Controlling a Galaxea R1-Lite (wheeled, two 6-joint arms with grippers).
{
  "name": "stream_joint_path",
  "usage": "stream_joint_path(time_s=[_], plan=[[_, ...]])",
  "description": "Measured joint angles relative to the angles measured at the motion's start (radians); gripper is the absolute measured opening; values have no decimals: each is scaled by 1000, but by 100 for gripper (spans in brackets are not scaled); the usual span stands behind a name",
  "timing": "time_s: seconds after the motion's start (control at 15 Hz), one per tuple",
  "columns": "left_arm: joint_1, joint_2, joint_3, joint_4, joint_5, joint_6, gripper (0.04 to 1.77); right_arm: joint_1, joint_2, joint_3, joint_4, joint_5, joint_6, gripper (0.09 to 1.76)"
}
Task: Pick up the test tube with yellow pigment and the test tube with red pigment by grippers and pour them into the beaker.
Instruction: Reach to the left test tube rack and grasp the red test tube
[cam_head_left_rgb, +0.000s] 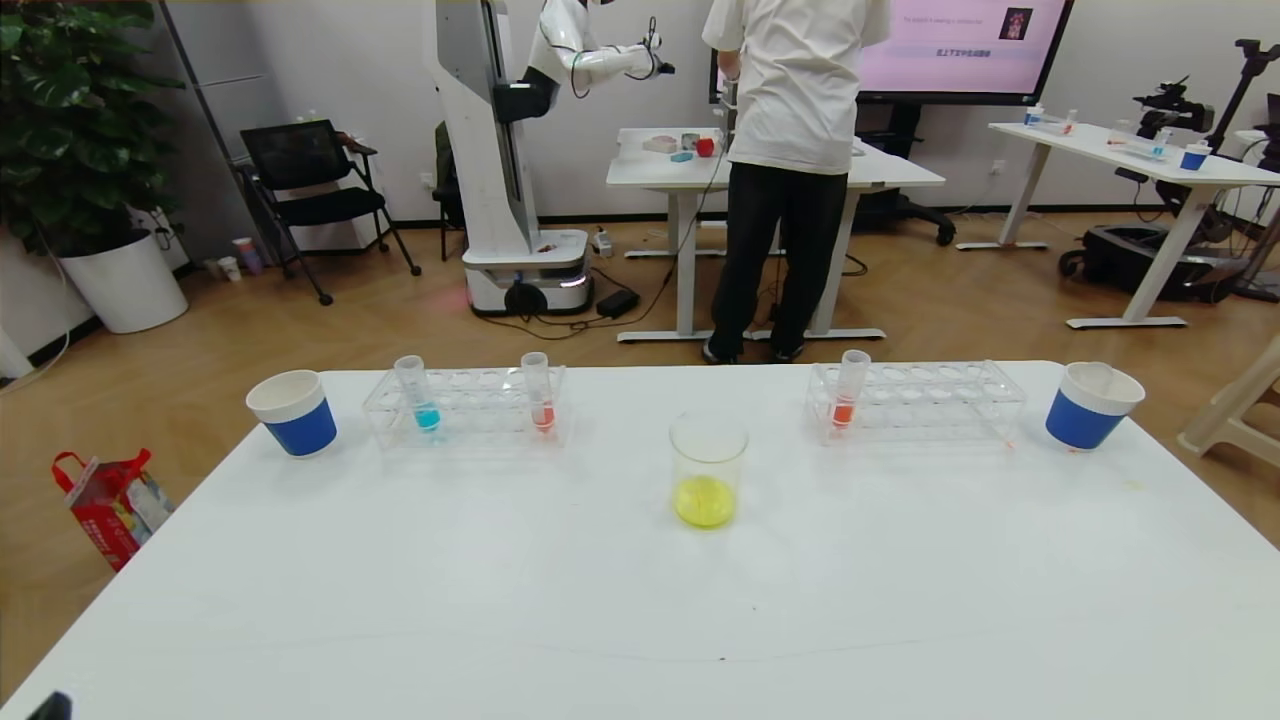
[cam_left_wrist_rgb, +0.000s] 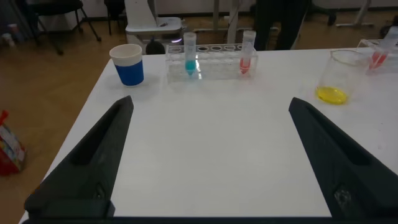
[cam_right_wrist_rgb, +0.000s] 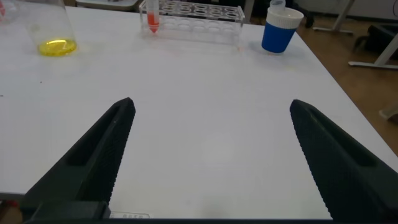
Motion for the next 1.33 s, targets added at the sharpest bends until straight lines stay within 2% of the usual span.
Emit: stream_joint_path(time_s=[0.13,0.27,0.47,0.67,0.8,1.07,1.33], plan=[[0,113,-28,-100,1,-1,174,0,0,0,0,0,0,174],[0,291,-47,-261,2,3,174,0,0,0,0,0,0,174],[-2,536,-64,-445,8,5,174,0,0,0,0,0,0,174],[-26,768,-94,-631,50,-2,174,0,0,0,0,0,0,174],[-76,914,-121,-762,127,-17,174,0,0,0,0,0,0,174],[-247,1195,-183,-994,276,-41,174,0,0,0,0,0,0,174],[-357,1431,-275,-1134,371,-45,174,0,0,0,0,0,0,174]])
